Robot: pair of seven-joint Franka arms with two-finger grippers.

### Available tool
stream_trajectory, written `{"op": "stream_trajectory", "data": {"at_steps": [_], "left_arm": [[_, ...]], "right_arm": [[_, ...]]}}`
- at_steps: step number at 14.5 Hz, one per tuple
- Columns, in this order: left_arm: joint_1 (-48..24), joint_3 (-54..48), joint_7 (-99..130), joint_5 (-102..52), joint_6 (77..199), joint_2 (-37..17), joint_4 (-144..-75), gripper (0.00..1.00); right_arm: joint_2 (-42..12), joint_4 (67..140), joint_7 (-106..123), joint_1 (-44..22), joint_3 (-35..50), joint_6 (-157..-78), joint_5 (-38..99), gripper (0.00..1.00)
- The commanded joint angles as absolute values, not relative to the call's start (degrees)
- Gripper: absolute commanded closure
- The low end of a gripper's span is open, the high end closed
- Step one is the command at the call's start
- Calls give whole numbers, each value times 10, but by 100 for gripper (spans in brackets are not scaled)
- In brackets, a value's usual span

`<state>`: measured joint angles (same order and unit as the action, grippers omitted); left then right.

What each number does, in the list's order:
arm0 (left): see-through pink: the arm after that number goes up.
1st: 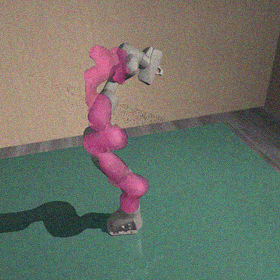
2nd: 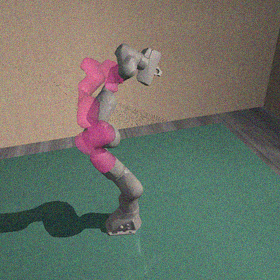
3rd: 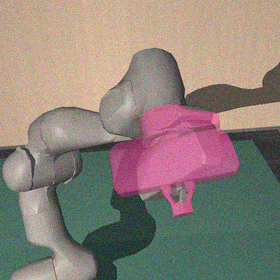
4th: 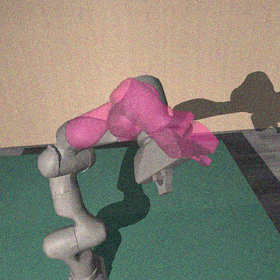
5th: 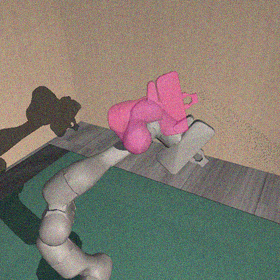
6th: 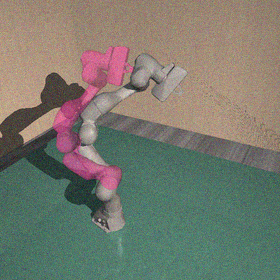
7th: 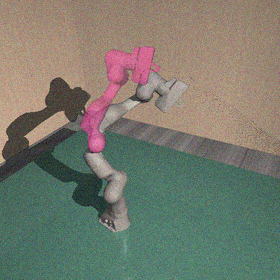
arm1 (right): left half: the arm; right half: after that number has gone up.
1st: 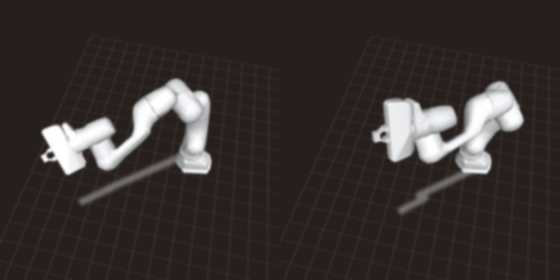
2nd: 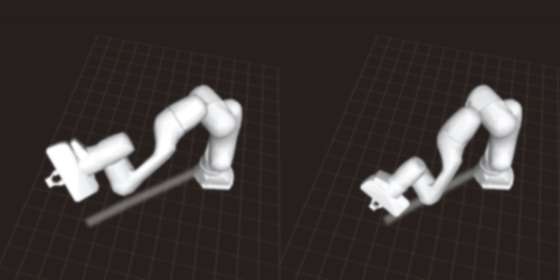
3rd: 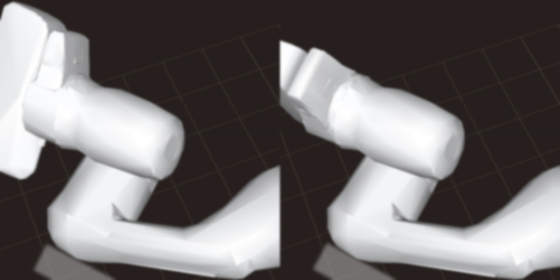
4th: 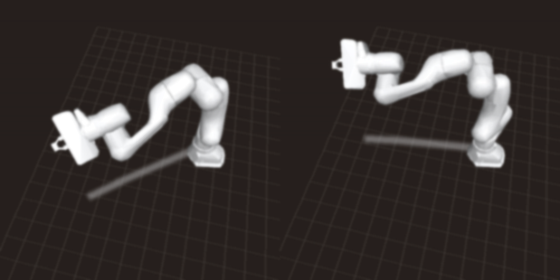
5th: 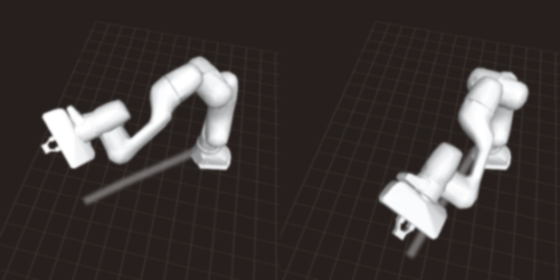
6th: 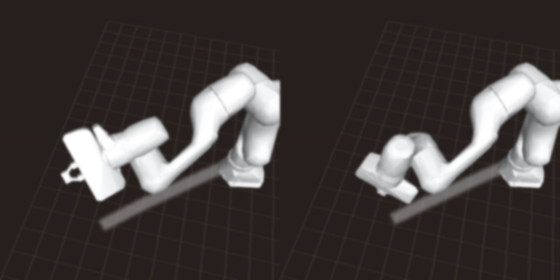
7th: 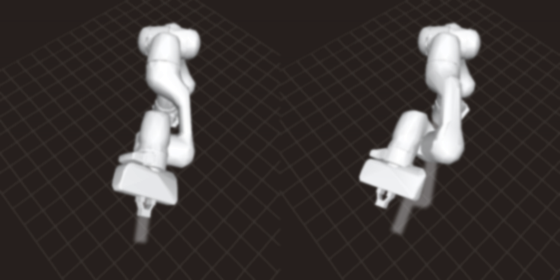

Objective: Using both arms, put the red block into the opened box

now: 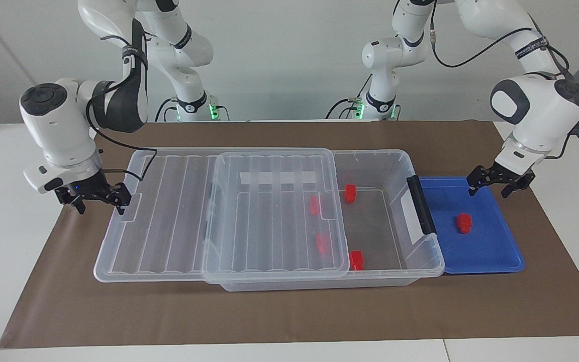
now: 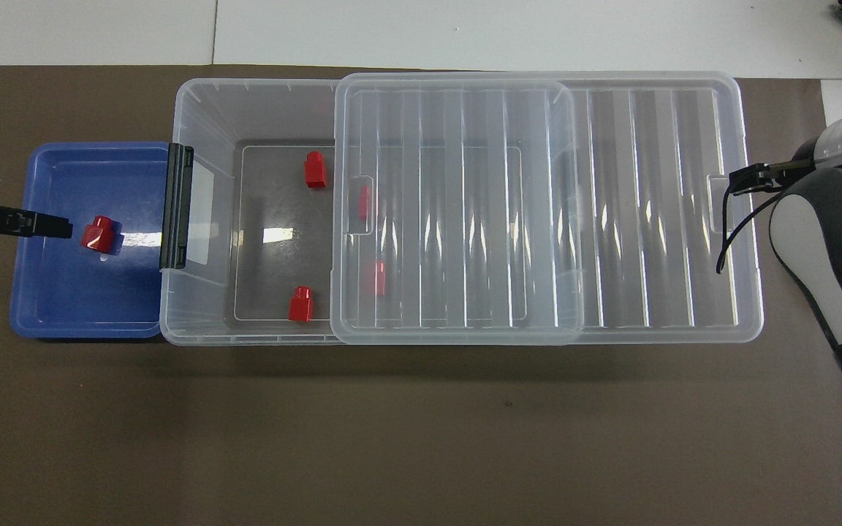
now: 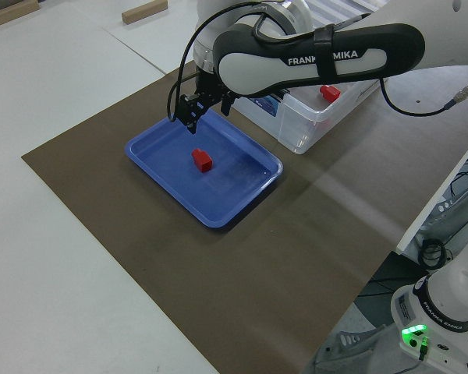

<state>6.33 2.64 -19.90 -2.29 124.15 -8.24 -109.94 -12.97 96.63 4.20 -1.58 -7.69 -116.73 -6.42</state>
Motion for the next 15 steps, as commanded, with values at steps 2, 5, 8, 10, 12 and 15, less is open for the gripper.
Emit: {"op": "stream_trajectory", "data": {"at_steps": [2, 5, 8, 10, 12, 15], "left_arm": [[59, 25, -213, -35, 1317, -102, -1150, 0], [67, 25, -255, -35, 1348, -132, -1151, 0], [65, 25, -257, -35, 1376, -154, -1151, 0], [64, 25, -258, -35, 1384, -161, -1151, 0], [65, 25, -258, -35, 1389, -165, -1151, 0], [62, 25, -257, -35, 1390, -168, -1151, 0]], "right_arm": [[-89, 950, 45, -17, -69, -1120, -44, 0], [-62, 913, 32, -17, -69, -1050, -22, 0], [-24, 905, 17, -18, -69, -989, -12, 0], [-16, 890, -17, -21, -68, -938, 9, 0], [-11, 889, -29, -25, -68, -900, 11, 0], [17, 941, -29, -25, -68, -910, -4, 0]]}}
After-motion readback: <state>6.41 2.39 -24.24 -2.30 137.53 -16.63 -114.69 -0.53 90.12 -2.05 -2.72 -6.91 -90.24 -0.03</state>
